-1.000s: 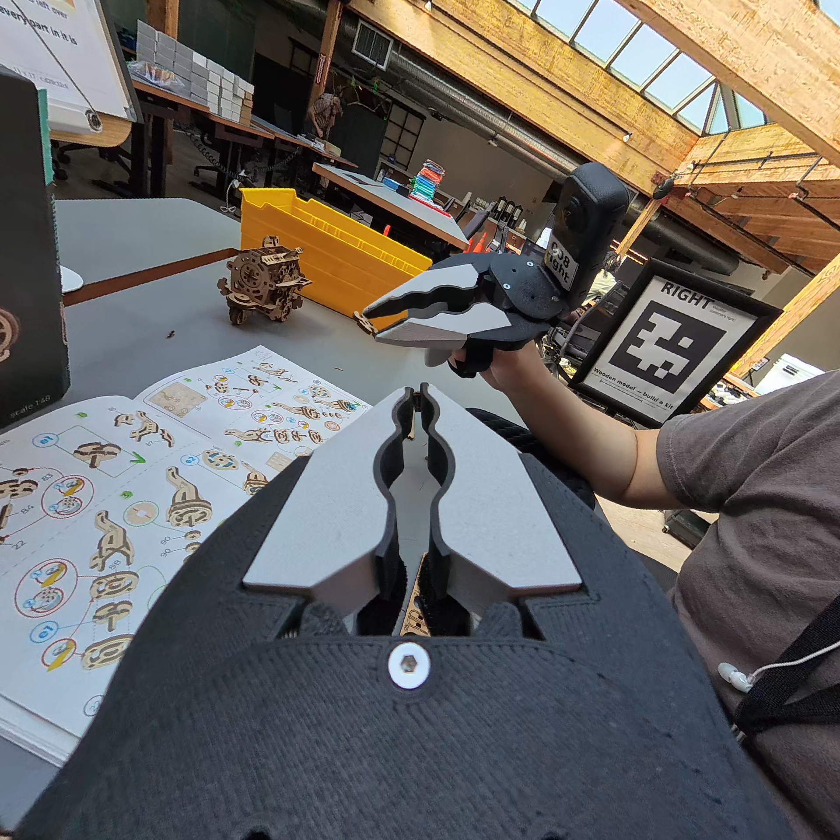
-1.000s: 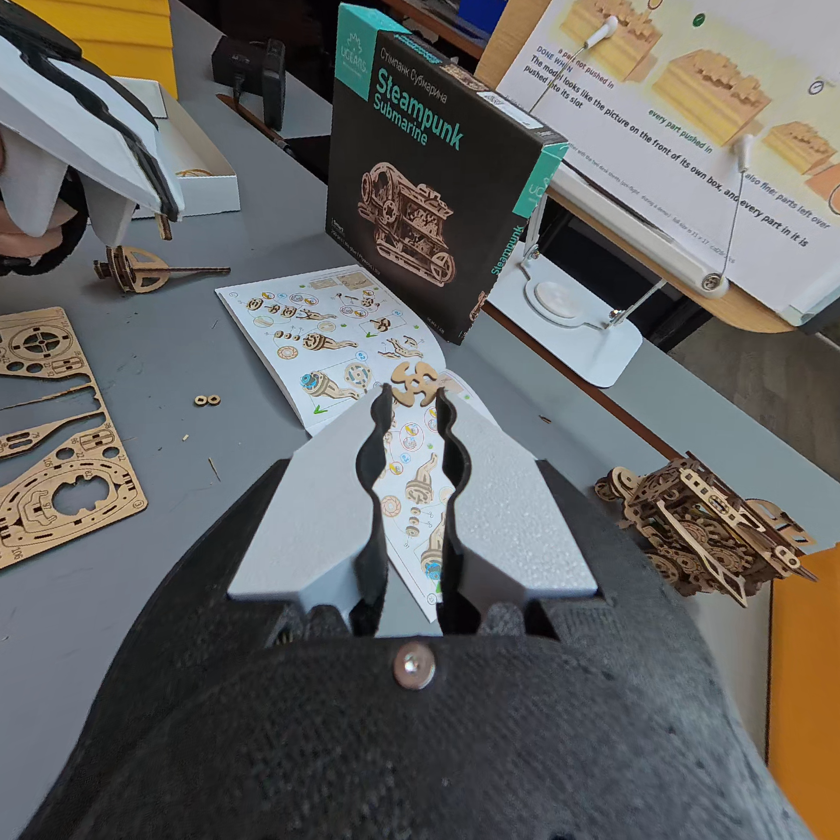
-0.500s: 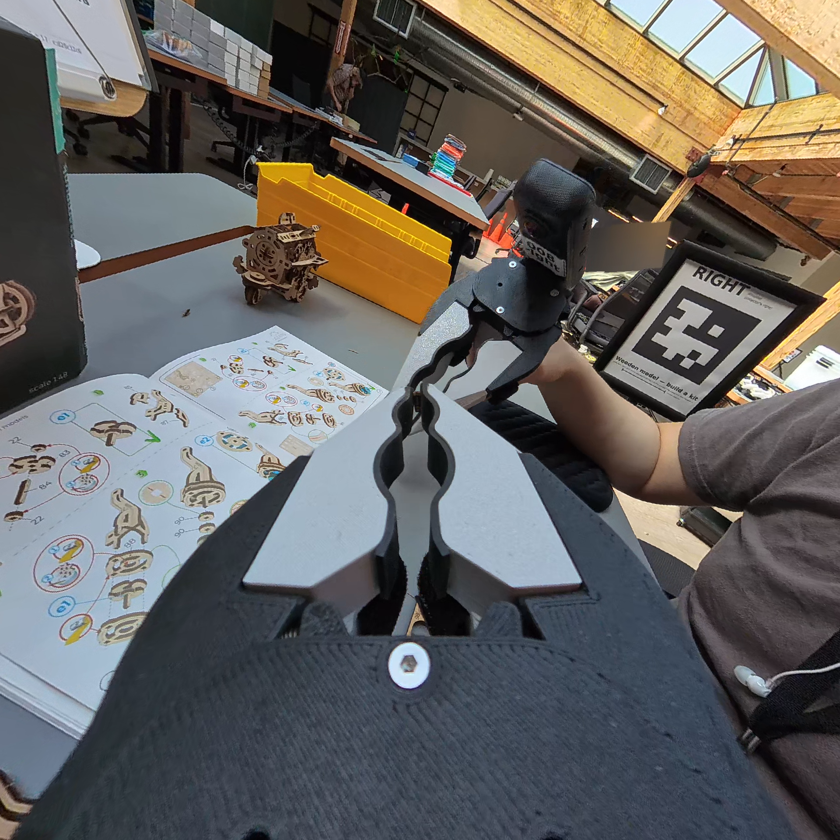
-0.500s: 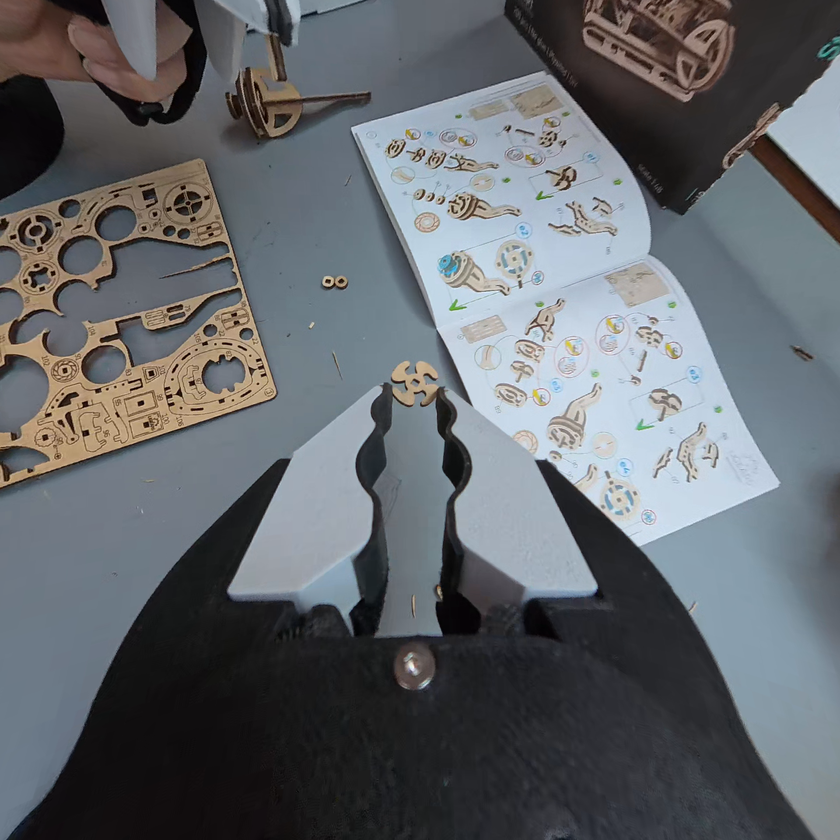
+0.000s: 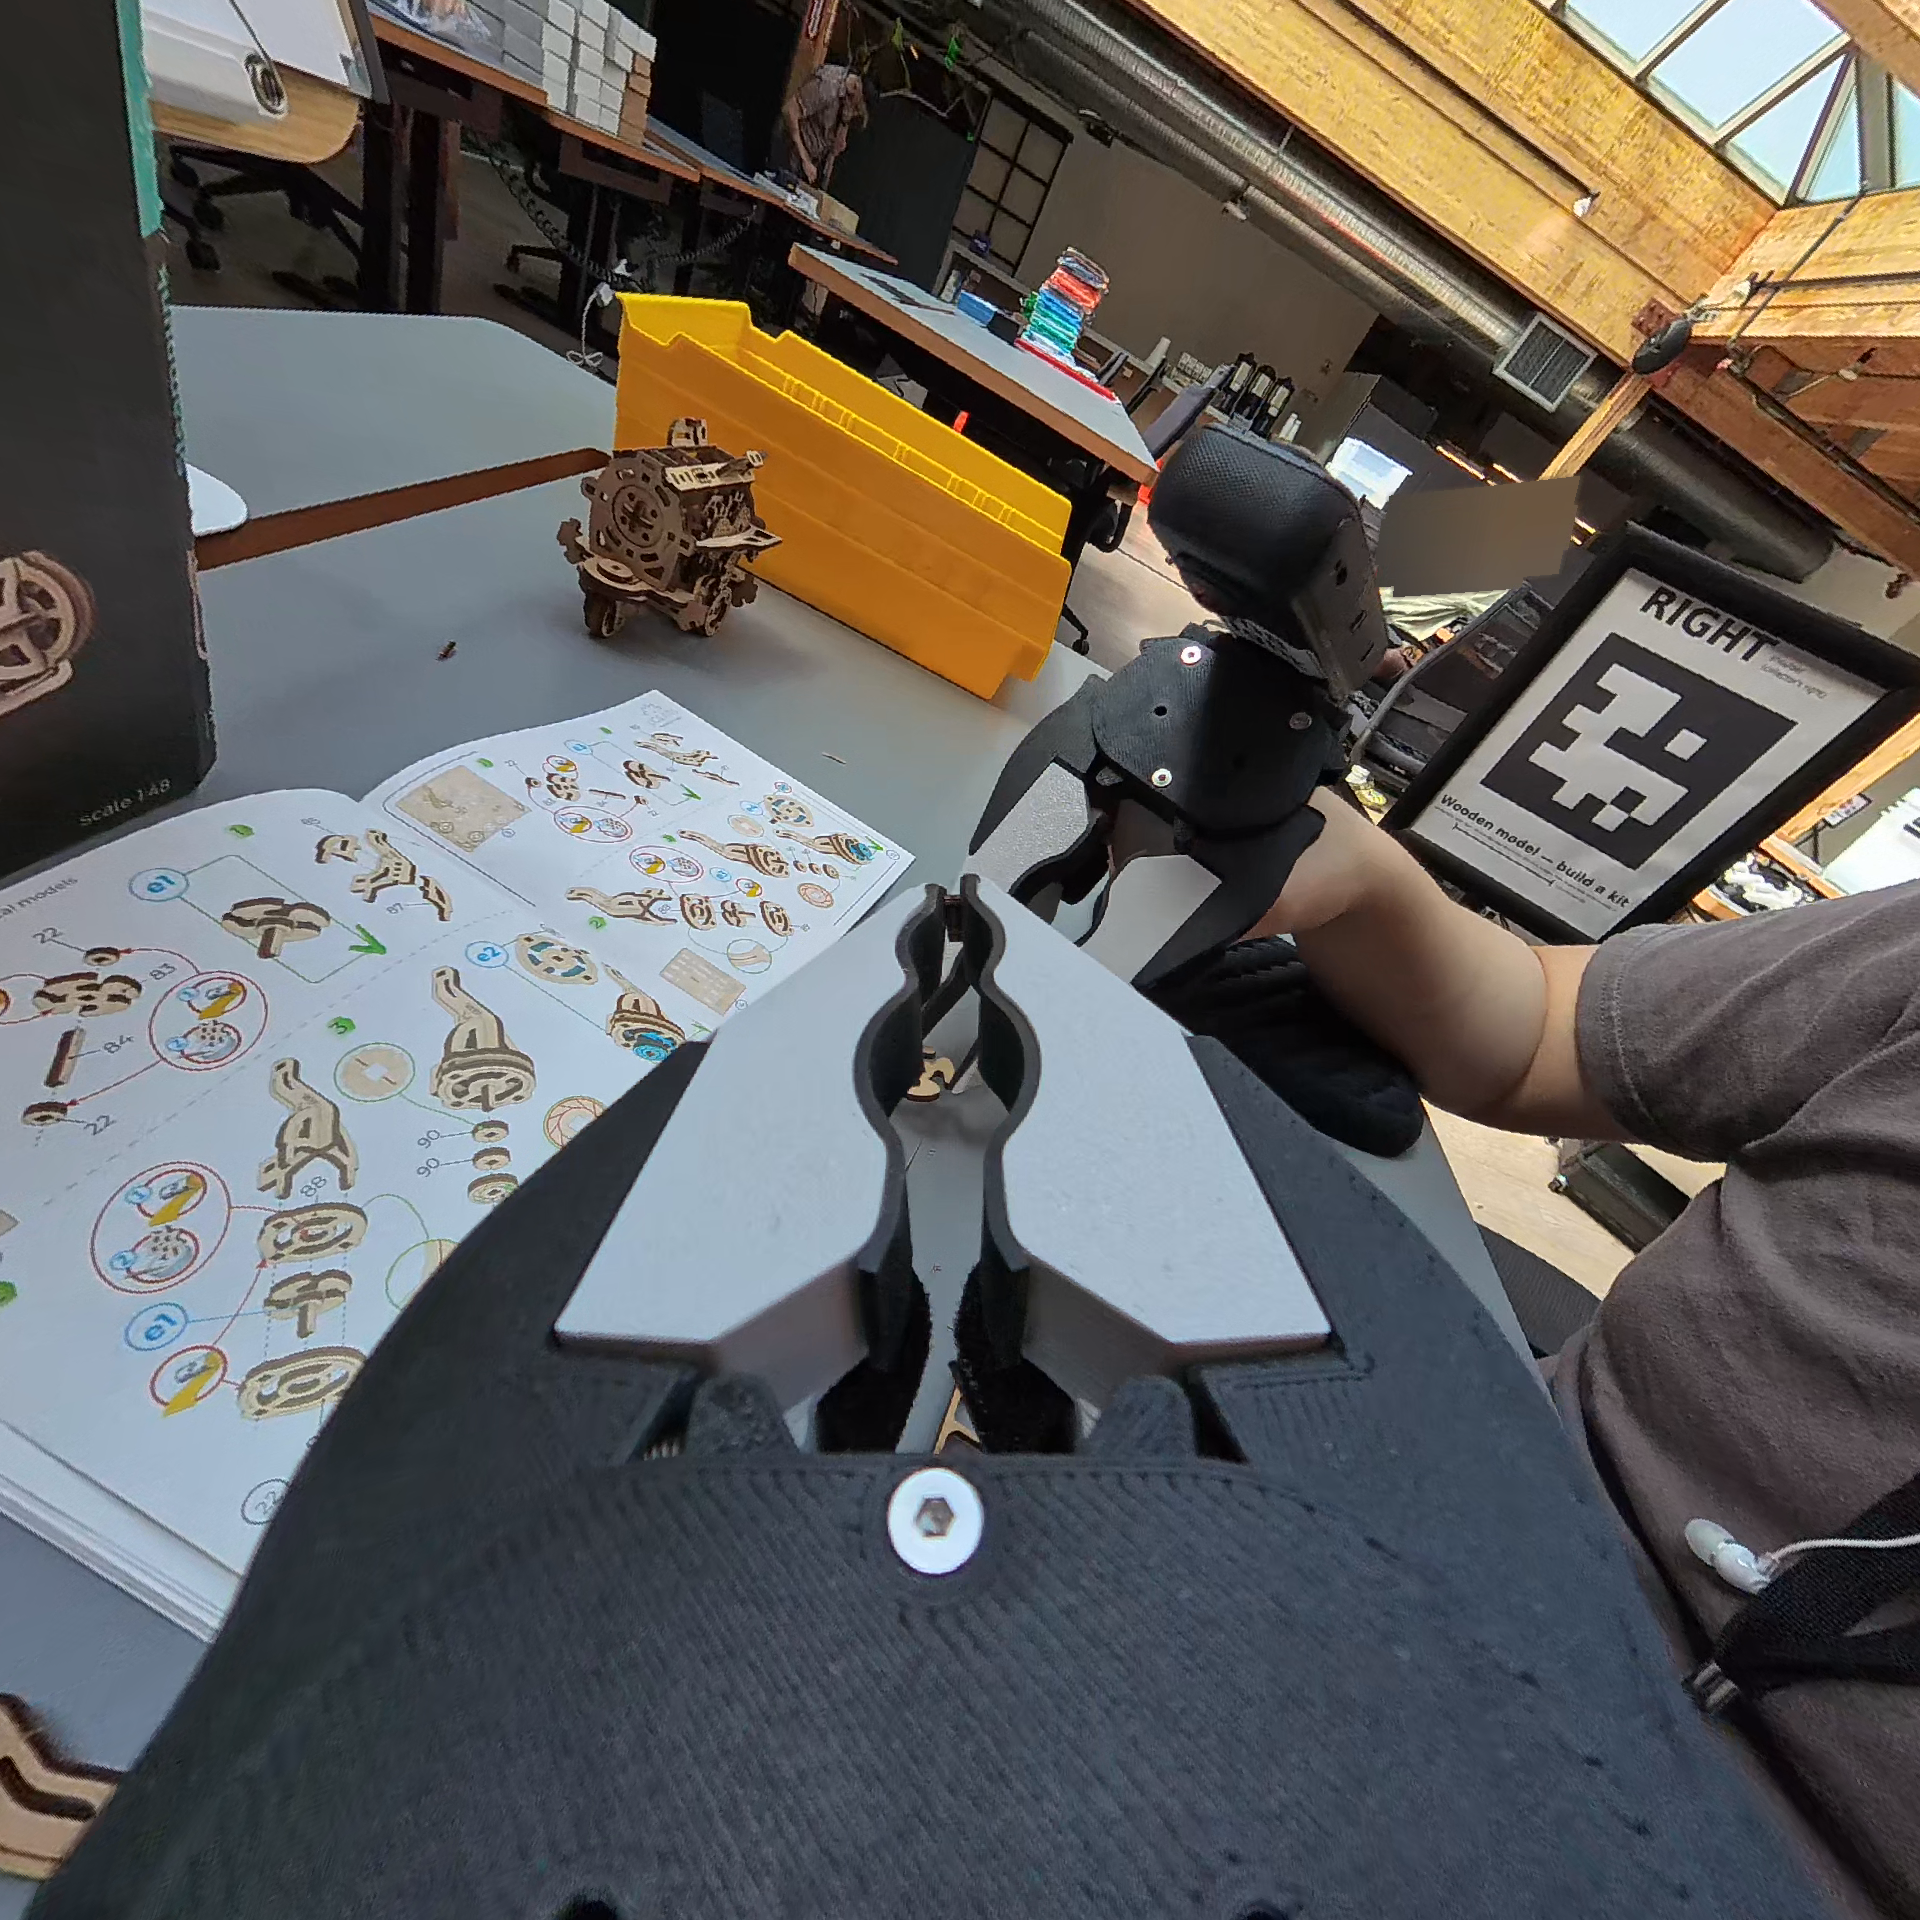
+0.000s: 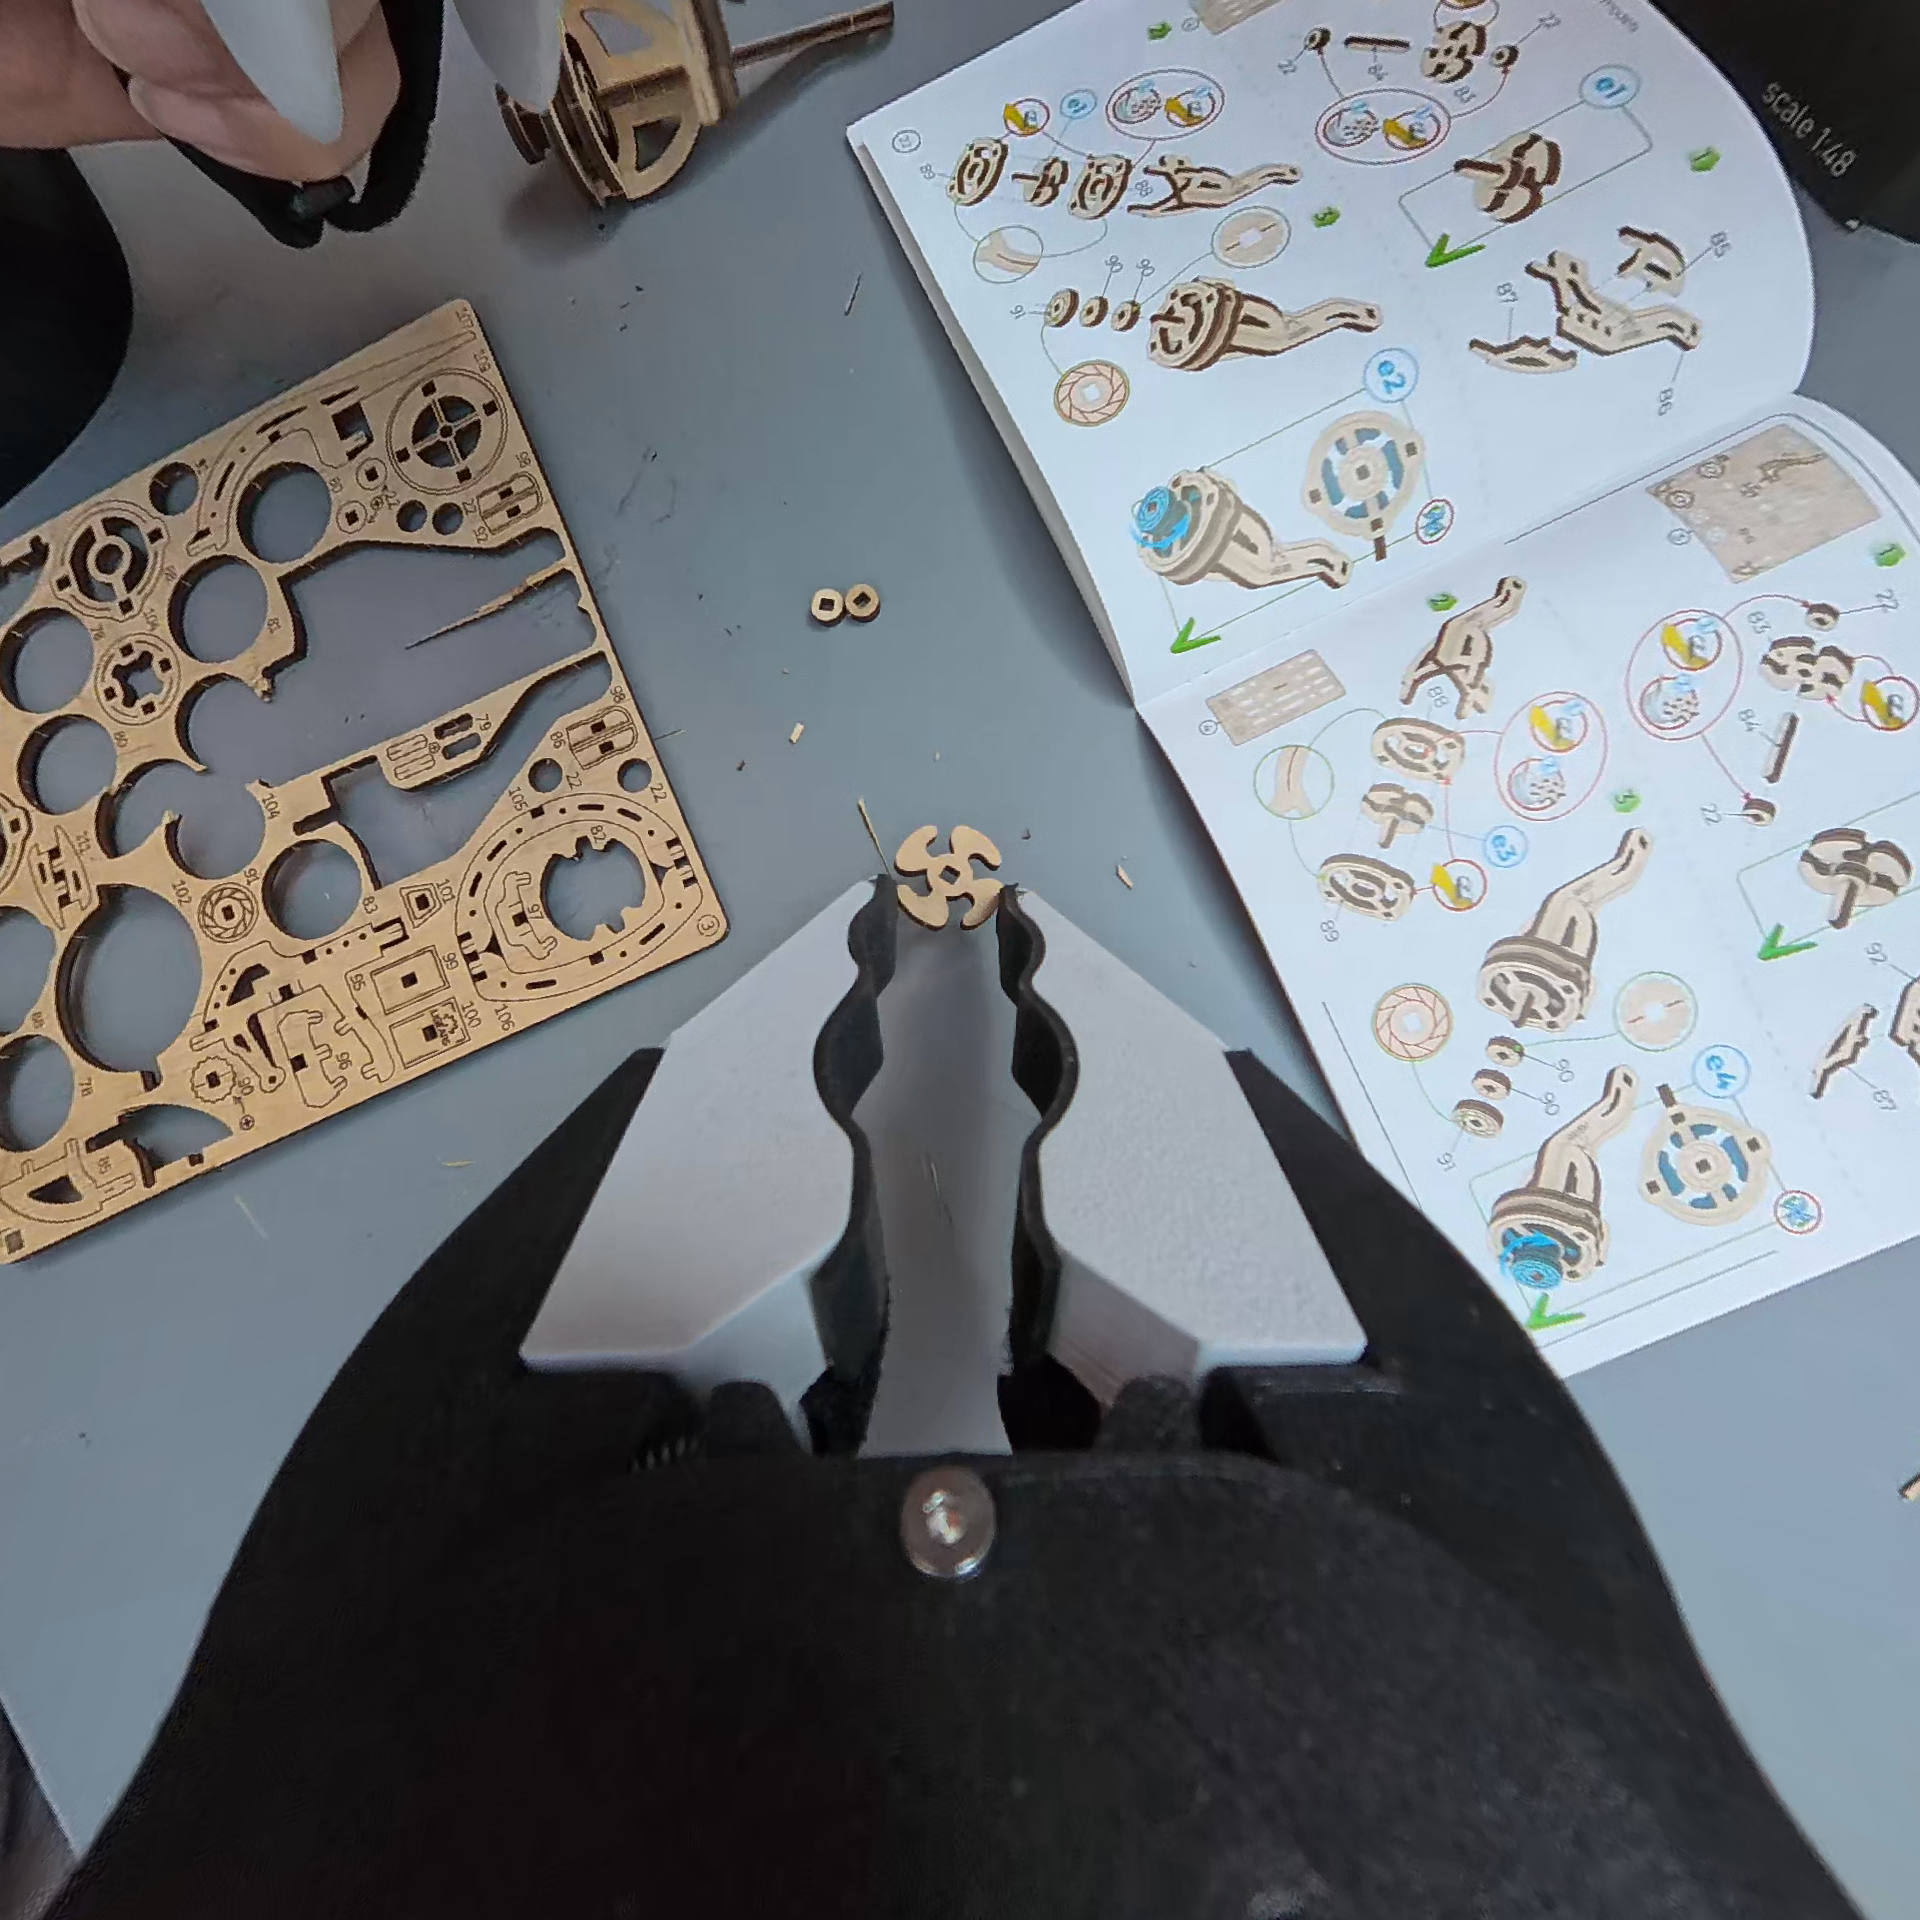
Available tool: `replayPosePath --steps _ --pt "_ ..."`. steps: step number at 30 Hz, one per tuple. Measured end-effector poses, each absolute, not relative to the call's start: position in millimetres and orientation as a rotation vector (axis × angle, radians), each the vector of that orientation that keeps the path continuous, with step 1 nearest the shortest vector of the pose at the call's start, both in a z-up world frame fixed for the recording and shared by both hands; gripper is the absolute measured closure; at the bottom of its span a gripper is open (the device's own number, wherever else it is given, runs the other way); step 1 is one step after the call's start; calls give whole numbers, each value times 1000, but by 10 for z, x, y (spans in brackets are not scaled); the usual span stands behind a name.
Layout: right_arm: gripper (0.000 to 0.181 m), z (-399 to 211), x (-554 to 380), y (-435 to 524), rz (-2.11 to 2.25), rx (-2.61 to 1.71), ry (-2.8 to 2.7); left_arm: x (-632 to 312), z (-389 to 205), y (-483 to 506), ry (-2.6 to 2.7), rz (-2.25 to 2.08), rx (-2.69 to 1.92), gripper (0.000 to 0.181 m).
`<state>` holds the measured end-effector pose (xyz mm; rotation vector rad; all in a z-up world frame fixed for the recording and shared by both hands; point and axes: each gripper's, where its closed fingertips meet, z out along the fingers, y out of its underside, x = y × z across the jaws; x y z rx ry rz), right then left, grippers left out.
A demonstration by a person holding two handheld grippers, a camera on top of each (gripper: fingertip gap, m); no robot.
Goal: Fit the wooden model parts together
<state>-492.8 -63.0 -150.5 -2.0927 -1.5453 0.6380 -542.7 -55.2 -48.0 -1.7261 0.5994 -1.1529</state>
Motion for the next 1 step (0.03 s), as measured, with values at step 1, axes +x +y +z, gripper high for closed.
replayPosePath --steps 1 --pt "163 -1505 -4934 -635 632 -2096 -1539 -5420 -482 -557 606 -1153 -1723 181"
